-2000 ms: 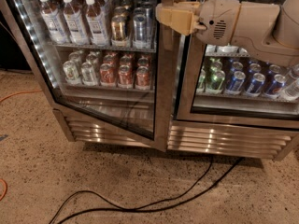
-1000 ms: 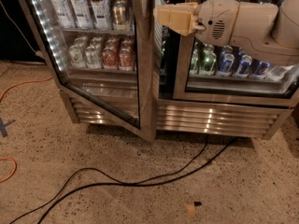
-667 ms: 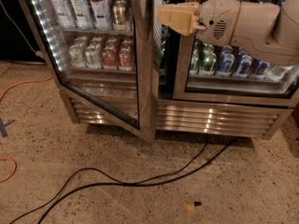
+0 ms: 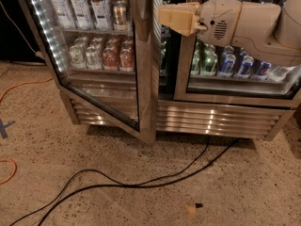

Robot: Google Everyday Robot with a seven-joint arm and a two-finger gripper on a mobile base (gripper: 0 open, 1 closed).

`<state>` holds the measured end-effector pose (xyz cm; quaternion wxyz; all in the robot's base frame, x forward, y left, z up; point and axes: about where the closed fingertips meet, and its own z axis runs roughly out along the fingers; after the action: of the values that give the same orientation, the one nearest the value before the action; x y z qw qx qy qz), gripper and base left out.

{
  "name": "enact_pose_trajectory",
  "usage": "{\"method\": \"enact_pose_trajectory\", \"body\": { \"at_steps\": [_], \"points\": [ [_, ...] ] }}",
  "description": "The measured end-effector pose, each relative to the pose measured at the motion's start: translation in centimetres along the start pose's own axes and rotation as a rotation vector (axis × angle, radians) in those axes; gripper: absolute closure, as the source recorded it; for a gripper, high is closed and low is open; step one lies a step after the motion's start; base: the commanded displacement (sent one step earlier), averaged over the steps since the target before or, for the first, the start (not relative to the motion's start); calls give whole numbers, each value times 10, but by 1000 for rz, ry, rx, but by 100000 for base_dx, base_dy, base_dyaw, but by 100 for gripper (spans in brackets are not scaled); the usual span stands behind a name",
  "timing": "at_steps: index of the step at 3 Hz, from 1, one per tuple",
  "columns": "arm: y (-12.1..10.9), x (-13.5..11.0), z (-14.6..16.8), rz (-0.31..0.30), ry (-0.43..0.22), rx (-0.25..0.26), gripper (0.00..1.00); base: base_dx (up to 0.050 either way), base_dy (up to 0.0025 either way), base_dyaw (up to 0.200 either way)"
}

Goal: Open left fridge door

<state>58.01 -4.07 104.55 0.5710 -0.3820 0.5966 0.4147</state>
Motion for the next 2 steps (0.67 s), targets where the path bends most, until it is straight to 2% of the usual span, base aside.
{"method": "enact_pose_trajectory", "body": {
  "at_steps": [2],
  "points": [
    [0,0,0,0,0,0,12,0,0,0]
  ]
}}
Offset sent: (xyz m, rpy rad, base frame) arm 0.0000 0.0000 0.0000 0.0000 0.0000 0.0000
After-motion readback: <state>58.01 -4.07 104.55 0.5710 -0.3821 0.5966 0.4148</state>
